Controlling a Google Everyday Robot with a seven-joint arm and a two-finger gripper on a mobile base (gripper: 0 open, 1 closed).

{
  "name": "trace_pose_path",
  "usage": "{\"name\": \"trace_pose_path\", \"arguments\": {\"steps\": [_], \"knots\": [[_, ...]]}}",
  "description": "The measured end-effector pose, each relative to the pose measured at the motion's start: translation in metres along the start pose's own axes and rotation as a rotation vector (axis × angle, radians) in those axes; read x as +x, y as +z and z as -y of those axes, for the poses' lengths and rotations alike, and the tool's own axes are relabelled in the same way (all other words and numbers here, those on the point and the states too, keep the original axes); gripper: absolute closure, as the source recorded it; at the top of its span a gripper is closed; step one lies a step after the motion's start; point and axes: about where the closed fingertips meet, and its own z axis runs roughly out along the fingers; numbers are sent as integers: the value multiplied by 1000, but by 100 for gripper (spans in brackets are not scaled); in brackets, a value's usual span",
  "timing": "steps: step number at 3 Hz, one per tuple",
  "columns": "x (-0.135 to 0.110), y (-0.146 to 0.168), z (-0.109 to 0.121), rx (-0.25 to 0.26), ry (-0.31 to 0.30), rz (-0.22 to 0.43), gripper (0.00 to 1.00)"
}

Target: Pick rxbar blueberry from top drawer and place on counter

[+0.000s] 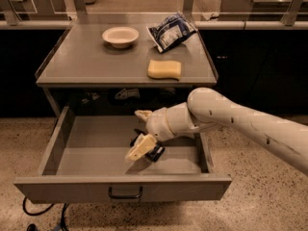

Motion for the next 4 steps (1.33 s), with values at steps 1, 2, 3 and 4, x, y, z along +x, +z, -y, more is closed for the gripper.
{"name": "trace_pose_path", "arguments": {"steps": [1,2,3,4], "knots": [[33,-18,58,48,45,10,0],[30,-22,66,63,41,17,0],[29,-20,65,61,33,-2,0],[35,-11,62,82,17,-108,0]]}}
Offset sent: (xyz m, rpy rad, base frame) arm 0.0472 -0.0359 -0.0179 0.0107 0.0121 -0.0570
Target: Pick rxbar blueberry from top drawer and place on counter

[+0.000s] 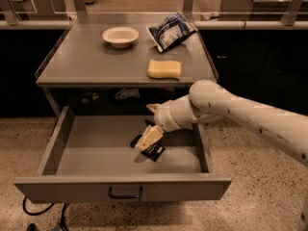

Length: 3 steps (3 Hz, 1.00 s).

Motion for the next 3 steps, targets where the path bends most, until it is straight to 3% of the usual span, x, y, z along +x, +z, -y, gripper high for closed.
{"name": "trace_pose_path", "arguments": {"steps": [1,2,3], "knots": [[33,22,-20,39,27,-156,0],[61,36,-35,72,68,-213,0],[65,40,-37,78,73,-214,0]]}}
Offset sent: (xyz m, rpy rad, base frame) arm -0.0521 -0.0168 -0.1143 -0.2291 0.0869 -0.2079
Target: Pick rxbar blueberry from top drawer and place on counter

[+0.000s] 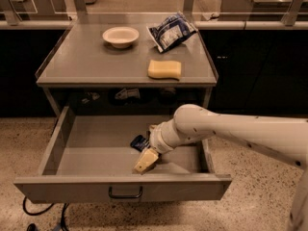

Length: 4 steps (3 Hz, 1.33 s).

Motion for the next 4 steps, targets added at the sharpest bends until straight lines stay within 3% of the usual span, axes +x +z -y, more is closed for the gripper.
{"name": "trace_pose_path", "arguments": {"steps": [1,2,4], "knots": [[-1,11,3,-56,7,0,0],[-2,12,3,-65,8,0,0],[-2,12,3,-66,8,0,42]]}}
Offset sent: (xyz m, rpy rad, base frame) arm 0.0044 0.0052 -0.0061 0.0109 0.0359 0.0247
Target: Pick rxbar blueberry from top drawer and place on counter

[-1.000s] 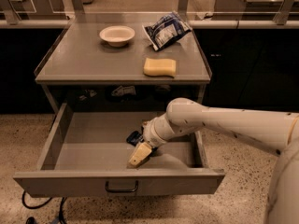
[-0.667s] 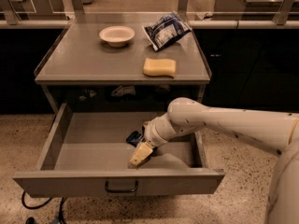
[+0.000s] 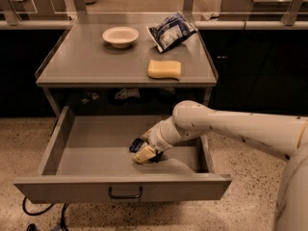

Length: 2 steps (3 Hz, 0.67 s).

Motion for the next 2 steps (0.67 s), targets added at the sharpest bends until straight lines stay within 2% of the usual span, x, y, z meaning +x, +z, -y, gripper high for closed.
{"name": "trace_pose_path", "arguments": {"steps": [2], "knots": [[0,0,0,0,0,0,89]]}}
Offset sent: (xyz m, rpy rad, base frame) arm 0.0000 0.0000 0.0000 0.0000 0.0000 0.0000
